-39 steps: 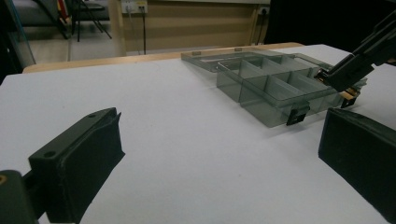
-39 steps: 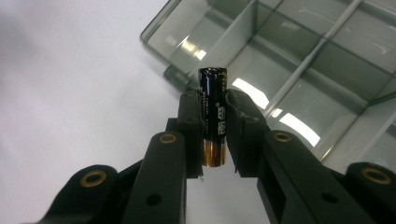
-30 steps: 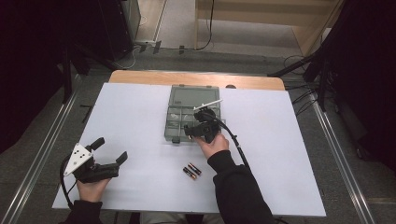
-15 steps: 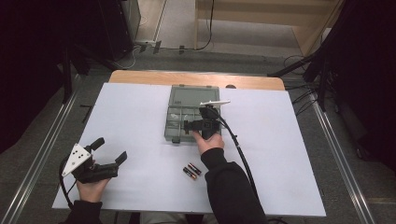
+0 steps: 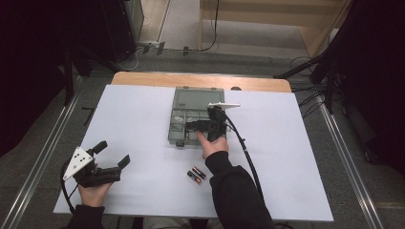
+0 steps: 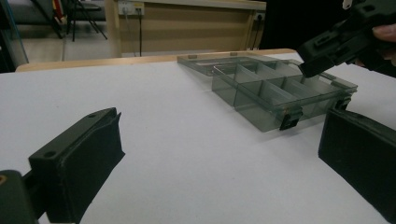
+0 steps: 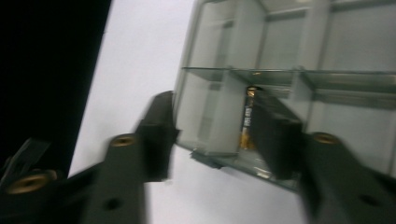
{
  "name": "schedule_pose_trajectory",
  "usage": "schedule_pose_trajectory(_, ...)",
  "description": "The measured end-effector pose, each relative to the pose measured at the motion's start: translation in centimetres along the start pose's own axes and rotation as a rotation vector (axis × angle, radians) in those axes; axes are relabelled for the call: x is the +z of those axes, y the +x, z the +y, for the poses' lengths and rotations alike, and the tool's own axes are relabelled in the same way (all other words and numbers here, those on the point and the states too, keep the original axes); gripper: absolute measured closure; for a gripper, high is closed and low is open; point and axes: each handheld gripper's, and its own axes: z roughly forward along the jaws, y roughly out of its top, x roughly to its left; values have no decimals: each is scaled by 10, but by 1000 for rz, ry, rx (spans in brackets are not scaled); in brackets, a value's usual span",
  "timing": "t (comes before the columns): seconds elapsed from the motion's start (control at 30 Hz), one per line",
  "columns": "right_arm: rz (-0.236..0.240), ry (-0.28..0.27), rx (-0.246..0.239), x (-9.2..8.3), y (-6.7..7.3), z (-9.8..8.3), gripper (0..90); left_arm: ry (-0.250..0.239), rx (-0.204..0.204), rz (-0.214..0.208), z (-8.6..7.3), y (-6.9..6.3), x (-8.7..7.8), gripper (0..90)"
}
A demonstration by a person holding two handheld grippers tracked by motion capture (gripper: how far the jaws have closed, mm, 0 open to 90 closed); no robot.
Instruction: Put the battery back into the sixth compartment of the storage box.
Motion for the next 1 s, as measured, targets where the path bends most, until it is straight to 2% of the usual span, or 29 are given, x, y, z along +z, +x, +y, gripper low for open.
schedule_pose_trajectory(0.1, 81, 37, -109, -2, 3, -2, 129, 3, 4, 0, 0, 0, 0, 0)
schedule_pose_trajectory(0.17, 83, 59, -202, -5, 6, -6, 44, 3, 6, 3, 0, 0, 0, 0)
schedule_pose_trajectory(0.2, 65, 70, -242, -7, 8, -9, 0, 0, 7, 4, 0, 0, 0, 0)
schedule_pose_trajectory(0.27, 53, 93, -305, -11, 12, -14, 0, -2, 8, 4, 0, 0, 0, 0)
schedule_pose_trajectory(0.4, -2, 99, -428, -18, 22, -24, 0, -1, 10, 3, 0, -1, 0, 0)
schedule_pose_trajectory(0.43, -2, 99, -428, -18, 22, -24, 0, -1, 10, 3, 0, -1, 0, 0)
schedule_pose_trajectory(0.47, -25, 99, -478, -21, 26, -28, 3, -2, 11, 5, 0, -1, 0, 0)
schedule_pose_trajectory(0.5, -25, 99, -478, -21, 26, -28, 3, -2, 11, 5, 0, -1, 0, 0)
schedule_pose_trajectory(0.53, -49, 110, -504, -24, 29, -31, 11, 1, 12, 6, 0, -1, 0, 0)
schedule_pose_trajectory(0.7, -98, 121, -556, -28, 31, -34, 31, 7, 16, 3, 0, -1, 1, 0)
schedule_pose_trajectory(0.87, -131, 156, -596, -29, 30, -38, 31, 7, 17, 4, 0, -1, 1, 0)
schedule_pose_trajectory(1.0, -135, 163, -609, -33, 26, -44, 35, 12, 21, 2, -1, -1, 1, 0)
